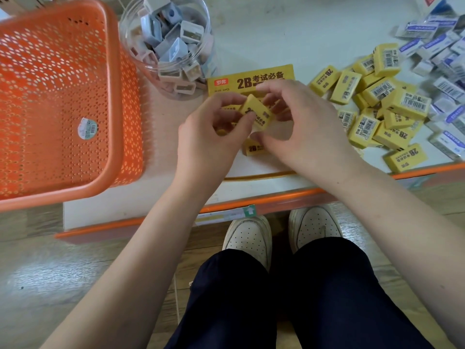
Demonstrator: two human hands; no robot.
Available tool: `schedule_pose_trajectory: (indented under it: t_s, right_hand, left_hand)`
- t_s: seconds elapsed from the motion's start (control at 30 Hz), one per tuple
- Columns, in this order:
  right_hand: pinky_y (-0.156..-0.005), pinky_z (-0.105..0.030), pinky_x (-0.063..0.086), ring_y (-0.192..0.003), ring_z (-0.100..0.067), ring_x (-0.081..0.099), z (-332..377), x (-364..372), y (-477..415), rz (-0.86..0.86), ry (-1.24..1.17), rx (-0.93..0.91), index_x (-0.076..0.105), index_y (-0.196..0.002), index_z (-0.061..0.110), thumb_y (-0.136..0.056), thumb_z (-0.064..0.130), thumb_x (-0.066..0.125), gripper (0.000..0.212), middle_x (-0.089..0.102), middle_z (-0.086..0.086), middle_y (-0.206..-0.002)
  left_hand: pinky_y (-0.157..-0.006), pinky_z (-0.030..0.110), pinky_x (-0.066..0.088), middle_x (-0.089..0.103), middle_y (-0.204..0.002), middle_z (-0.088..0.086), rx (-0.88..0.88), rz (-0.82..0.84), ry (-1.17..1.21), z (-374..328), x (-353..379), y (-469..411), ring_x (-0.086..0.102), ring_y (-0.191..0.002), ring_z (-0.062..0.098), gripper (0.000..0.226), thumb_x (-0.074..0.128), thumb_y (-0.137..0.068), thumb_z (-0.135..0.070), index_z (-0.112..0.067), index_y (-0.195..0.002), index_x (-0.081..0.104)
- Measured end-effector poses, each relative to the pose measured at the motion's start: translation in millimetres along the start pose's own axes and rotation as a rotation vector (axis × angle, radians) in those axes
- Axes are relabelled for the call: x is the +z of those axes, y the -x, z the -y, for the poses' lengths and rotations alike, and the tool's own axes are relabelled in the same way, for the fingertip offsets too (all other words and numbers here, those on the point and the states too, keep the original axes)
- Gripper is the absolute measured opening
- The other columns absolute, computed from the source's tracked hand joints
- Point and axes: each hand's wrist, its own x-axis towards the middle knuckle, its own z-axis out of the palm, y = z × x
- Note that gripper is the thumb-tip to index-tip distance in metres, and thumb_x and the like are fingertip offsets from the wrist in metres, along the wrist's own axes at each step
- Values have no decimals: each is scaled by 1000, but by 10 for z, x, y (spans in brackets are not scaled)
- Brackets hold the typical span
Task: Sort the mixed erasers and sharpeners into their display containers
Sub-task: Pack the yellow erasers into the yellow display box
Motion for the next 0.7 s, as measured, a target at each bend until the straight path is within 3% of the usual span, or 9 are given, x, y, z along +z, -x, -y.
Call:
schedule_pose_trajectory:
  t_s: [0.1, 0.2, 0.33, 0.43, 0.5, 0.57, 0.7]
  right_hand:
    - [-83, -9, 40, -89, 4, 46, -24, 19, -10, -85, 31, -36, 63, -112, 15, -77, 13, 69, 36, 49, 9, -100]
    - [-85, -23, 48, -91, -8, 54, -35, -34, -30, -102, 47, -96, 65, -112, 12, -80, 10, 65, 32, 56, -2, -104]
    - [-87, -26, 51, -94, -13, 59, -16, -36, -29, -67, 38, -67, 57, -119, 9, -80, 7, 64, 40, 57, -1, -104]
    - [-88, -21, 48, -97, -10, 56, -12, -52, -3, -11, 17, -13, 53, -119, 11, -81, 12, 67, 41, 52, 3, -104]
    - [-88, -18, 38, -103, -12, 51, -17, -67, 12, 133, 155, -33, 56, -117, 15, -81, 24, 68, 39, 54, 3, -109]
    - [-89, -23, 34, -110, -16, 45, -25, -47, 22, 293, 353, -94, 58, -117, 18, -84, 34, 64, 38, 56, 2, -113]
    - [-93, -34, 39, -112, -23, 44, -18, -40, 3, 362, 440, -121, 59, -120, 15, -86, 20, 58, 34, 57, -3, -116]
  left_hand:
    - [-72, 13, 46, 69, -85, -14, 42, 21, -40, 8, -7, -10, 62, -76, 1, 22, 69, -84, -24, -27, -105, 61]
    - [-77, 8, 40, 59, -101, -19, 224, 37, -226, 32, -44, -50, 52, -85, 0, 36, 68, -81, -24, -23, -116, 59]
    - [-78, 24, 37, 60, -103, -12, 364, 56, -474, 60, -51, -109, 56, -93, 16, 33, 68, -79, -29, -20, -110, 66]
    - [-76, 22, 30, 57, -95, -17, 347, 34, -535, 76, -92, -130, 57, -92, 21, 30, 67, -77, -34, -21, -105, 66]
    - [-80, 31, 41, 55, -93, -19, 300, -8, -509, 100, -158, -144, 59, -91, 22, 30, 66, -77, -32, -21, -104, 66]
    - [-83, 41, 47, 57, -92, -18, 246, -45, -491, 111, -202, -139, 59, -91, 22, 31, 65, -76, -32, -22, -105, 65]
    - [-86, 41, 46, 56, -89, -18, 177, -58, -477, 97, -175, -108, 59, -94, 21, 32, 66, -74, -34, -24, -104, 64]
